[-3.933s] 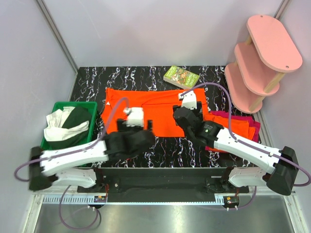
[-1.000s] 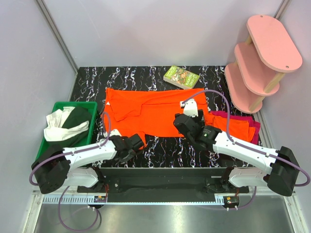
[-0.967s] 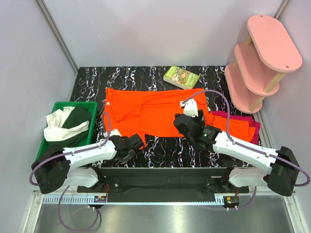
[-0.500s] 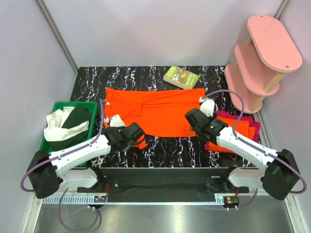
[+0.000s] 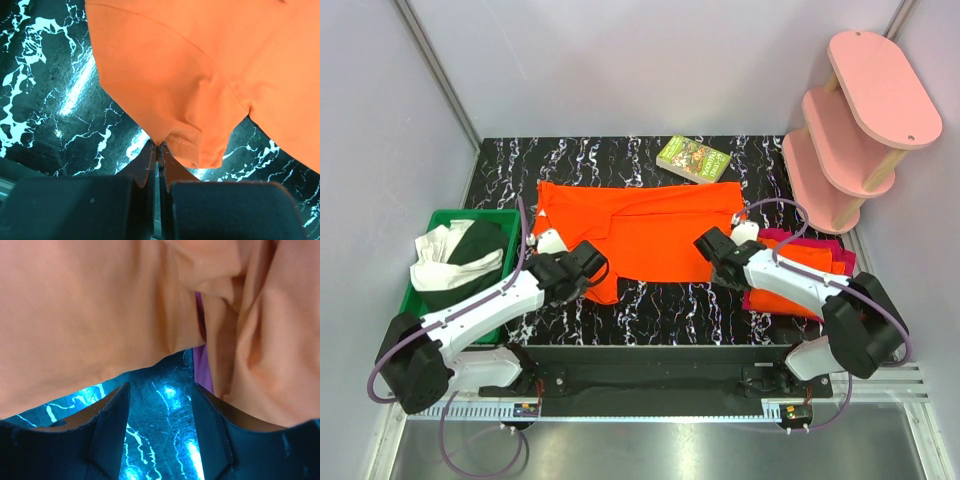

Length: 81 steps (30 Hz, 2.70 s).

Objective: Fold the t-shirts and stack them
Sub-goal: Grap the side of the flattened tshirt closest away from the robot with both arms, then fold the other side of the tshirt into a rectangle

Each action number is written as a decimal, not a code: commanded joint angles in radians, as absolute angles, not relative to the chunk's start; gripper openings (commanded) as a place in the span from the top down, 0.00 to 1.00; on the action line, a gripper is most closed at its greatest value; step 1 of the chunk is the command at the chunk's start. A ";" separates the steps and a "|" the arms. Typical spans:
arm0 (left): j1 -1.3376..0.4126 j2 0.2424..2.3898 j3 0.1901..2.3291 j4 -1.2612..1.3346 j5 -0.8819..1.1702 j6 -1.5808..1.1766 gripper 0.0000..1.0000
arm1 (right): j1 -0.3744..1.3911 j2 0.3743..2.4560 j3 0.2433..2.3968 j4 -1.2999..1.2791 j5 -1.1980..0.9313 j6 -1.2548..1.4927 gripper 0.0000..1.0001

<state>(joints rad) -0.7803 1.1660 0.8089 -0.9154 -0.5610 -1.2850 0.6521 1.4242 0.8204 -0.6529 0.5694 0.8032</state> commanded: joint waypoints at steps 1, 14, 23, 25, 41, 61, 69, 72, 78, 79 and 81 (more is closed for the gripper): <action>-0.772 1.169 0.808 -0.874 -0.563 -1.243 1.00 | 0.638 1.459 0.848 -0.666 0.593 0.891 0.41; -0.716 1.120 0.770 -0.851 -0.534 -1.169 1.00 | 0.522 1.551 0.891 -0.689 0.578 0.928 0.41; -0.699 1.094 0.750 -0.850 -0.529 -1.151 1.00 | 0.512 1.635 0.900 -0.687 0.575 0.969 0.43; -0.696 1.091 0.746 -0.848 -0.529 -1.150 1.00 | 0.509 1.641 0.900 -0.684 0.584 0.973 0.44; -0.695 1.097 0.738 -0.839 -0.526 -1.154 1.00 | 0.500 1.647 0.910 -0.669 0.597 0.994 0.78; -0.692 1.059 0.805 -0.890 -0.597 -1.143 1.00 | 0.520 1.451 0.887 -0.669 0.603 0.896 1.00; -0.690 1.032 0.913 -0.937 -0.661 -1.121 1.00 | 0.540 1.355 0.936 -0.673 0.548 0.772 1.00; -0.687 1.016 0.945 -0.956 -0.690 -1.112 1.00 | 0.543 1.324 0.957 -0.673 0.519 0.720 1.00; -0.675 0.991 0.997 -1.006 -0.749 -1.104 1.00 | 0.543 1.272 0.996 -0.679 0.483 0.644 1.00; -0.670 0.989 1.002 -1.020 -0.753 -1.106 1.00 | 0.543 1.263 1.000 -0.680 0.479 0.641 1.00; -0.661 0.977 1.011 -1.029 -0.759 -1.111 1.00 | 0.545 1.252 1.002 -0.684 0.477 0.632 1.00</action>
